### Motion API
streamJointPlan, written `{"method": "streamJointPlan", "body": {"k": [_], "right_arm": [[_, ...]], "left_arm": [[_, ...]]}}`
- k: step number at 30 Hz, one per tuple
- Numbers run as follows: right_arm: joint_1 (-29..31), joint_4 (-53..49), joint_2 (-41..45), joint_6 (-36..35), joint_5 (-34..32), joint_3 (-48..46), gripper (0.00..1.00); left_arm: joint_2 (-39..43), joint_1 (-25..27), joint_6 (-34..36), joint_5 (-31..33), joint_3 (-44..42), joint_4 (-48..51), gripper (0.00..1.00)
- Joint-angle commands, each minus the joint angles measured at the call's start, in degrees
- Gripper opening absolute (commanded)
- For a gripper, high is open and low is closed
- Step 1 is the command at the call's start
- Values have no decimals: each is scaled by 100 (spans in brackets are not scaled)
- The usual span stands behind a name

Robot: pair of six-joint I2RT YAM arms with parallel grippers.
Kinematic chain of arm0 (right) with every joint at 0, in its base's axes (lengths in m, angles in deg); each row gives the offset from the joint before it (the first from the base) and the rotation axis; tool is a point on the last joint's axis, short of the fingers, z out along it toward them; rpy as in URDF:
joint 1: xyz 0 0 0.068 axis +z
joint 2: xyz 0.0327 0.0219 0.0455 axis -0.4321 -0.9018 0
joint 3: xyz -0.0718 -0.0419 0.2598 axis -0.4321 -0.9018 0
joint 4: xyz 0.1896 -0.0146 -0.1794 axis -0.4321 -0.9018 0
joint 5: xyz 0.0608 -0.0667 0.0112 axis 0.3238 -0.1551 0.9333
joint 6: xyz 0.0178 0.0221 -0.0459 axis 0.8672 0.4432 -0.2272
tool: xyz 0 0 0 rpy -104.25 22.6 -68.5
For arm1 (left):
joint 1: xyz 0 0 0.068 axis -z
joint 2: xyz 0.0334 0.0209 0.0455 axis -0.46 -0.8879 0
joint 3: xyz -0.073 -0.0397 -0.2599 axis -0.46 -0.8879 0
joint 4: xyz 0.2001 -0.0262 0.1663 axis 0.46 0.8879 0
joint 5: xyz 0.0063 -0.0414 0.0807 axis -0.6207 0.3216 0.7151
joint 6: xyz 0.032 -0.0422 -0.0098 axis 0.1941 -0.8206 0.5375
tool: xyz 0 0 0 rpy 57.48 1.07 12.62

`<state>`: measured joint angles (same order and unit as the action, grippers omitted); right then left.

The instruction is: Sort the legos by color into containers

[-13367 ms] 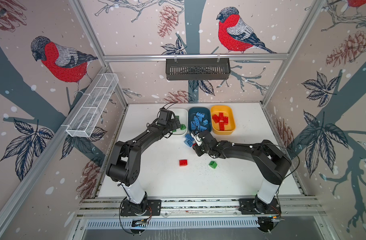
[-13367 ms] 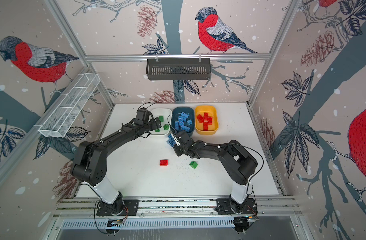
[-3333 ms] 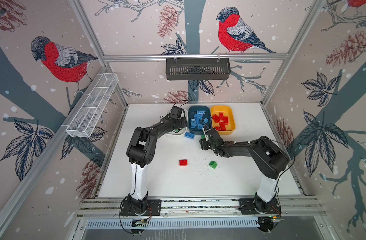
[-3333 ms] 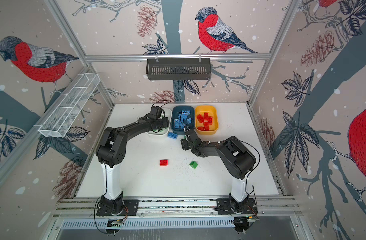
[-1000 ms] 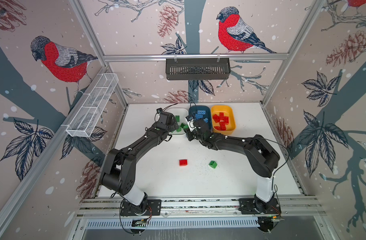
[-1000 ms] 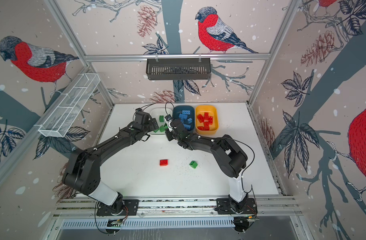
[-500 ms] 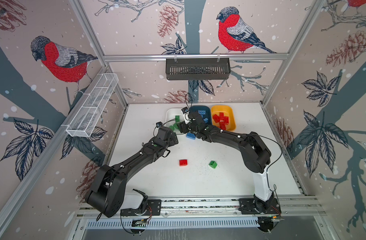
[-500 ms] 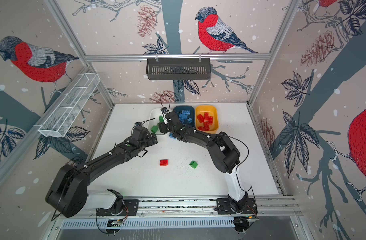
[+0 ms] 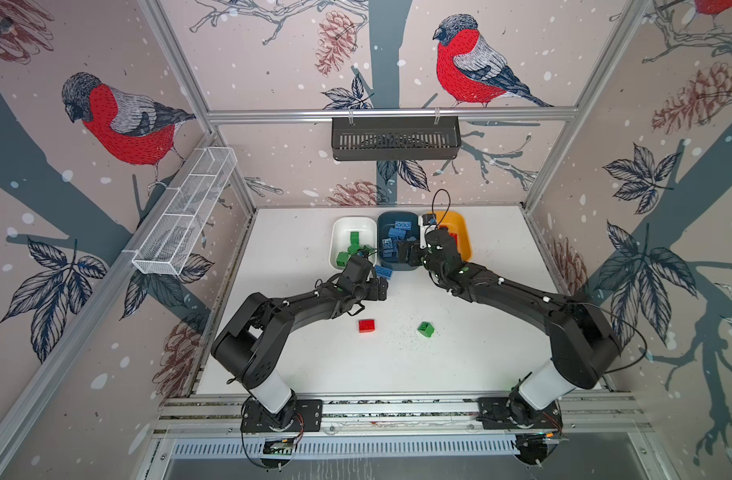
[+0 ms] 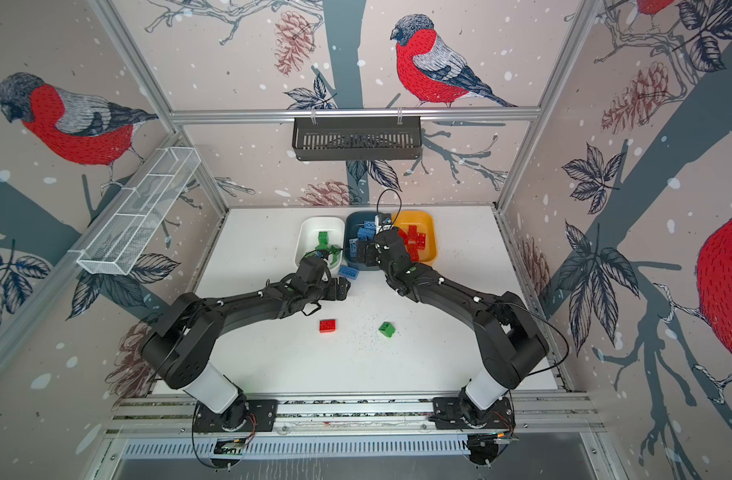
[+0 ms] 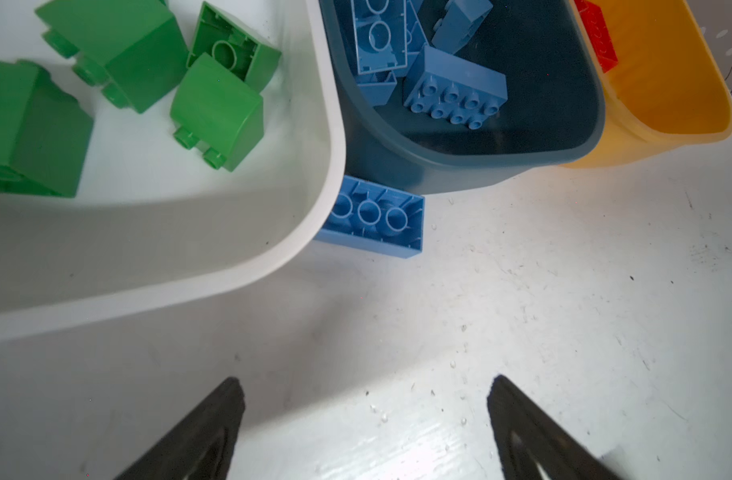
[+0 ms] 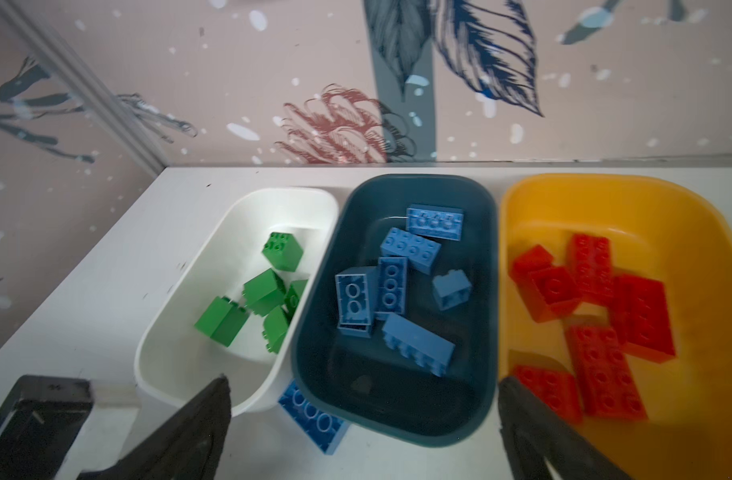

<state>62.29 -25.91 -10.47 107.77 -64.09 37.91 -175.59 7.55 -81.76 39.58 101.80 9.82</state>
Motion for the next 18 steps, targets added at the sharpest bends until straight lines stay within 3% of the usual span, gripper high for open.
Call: {"method": "streamJointPlan", "body": {"k": [1,18], "right_arm": [[-161,-116,255,458,-376,-207,100],[-452,-391,643,380,-749,-414,99]], "left_arm": [[-271,4,371,35,252,-199,91],[-1339,12,696,452,962,-219,89]]}}
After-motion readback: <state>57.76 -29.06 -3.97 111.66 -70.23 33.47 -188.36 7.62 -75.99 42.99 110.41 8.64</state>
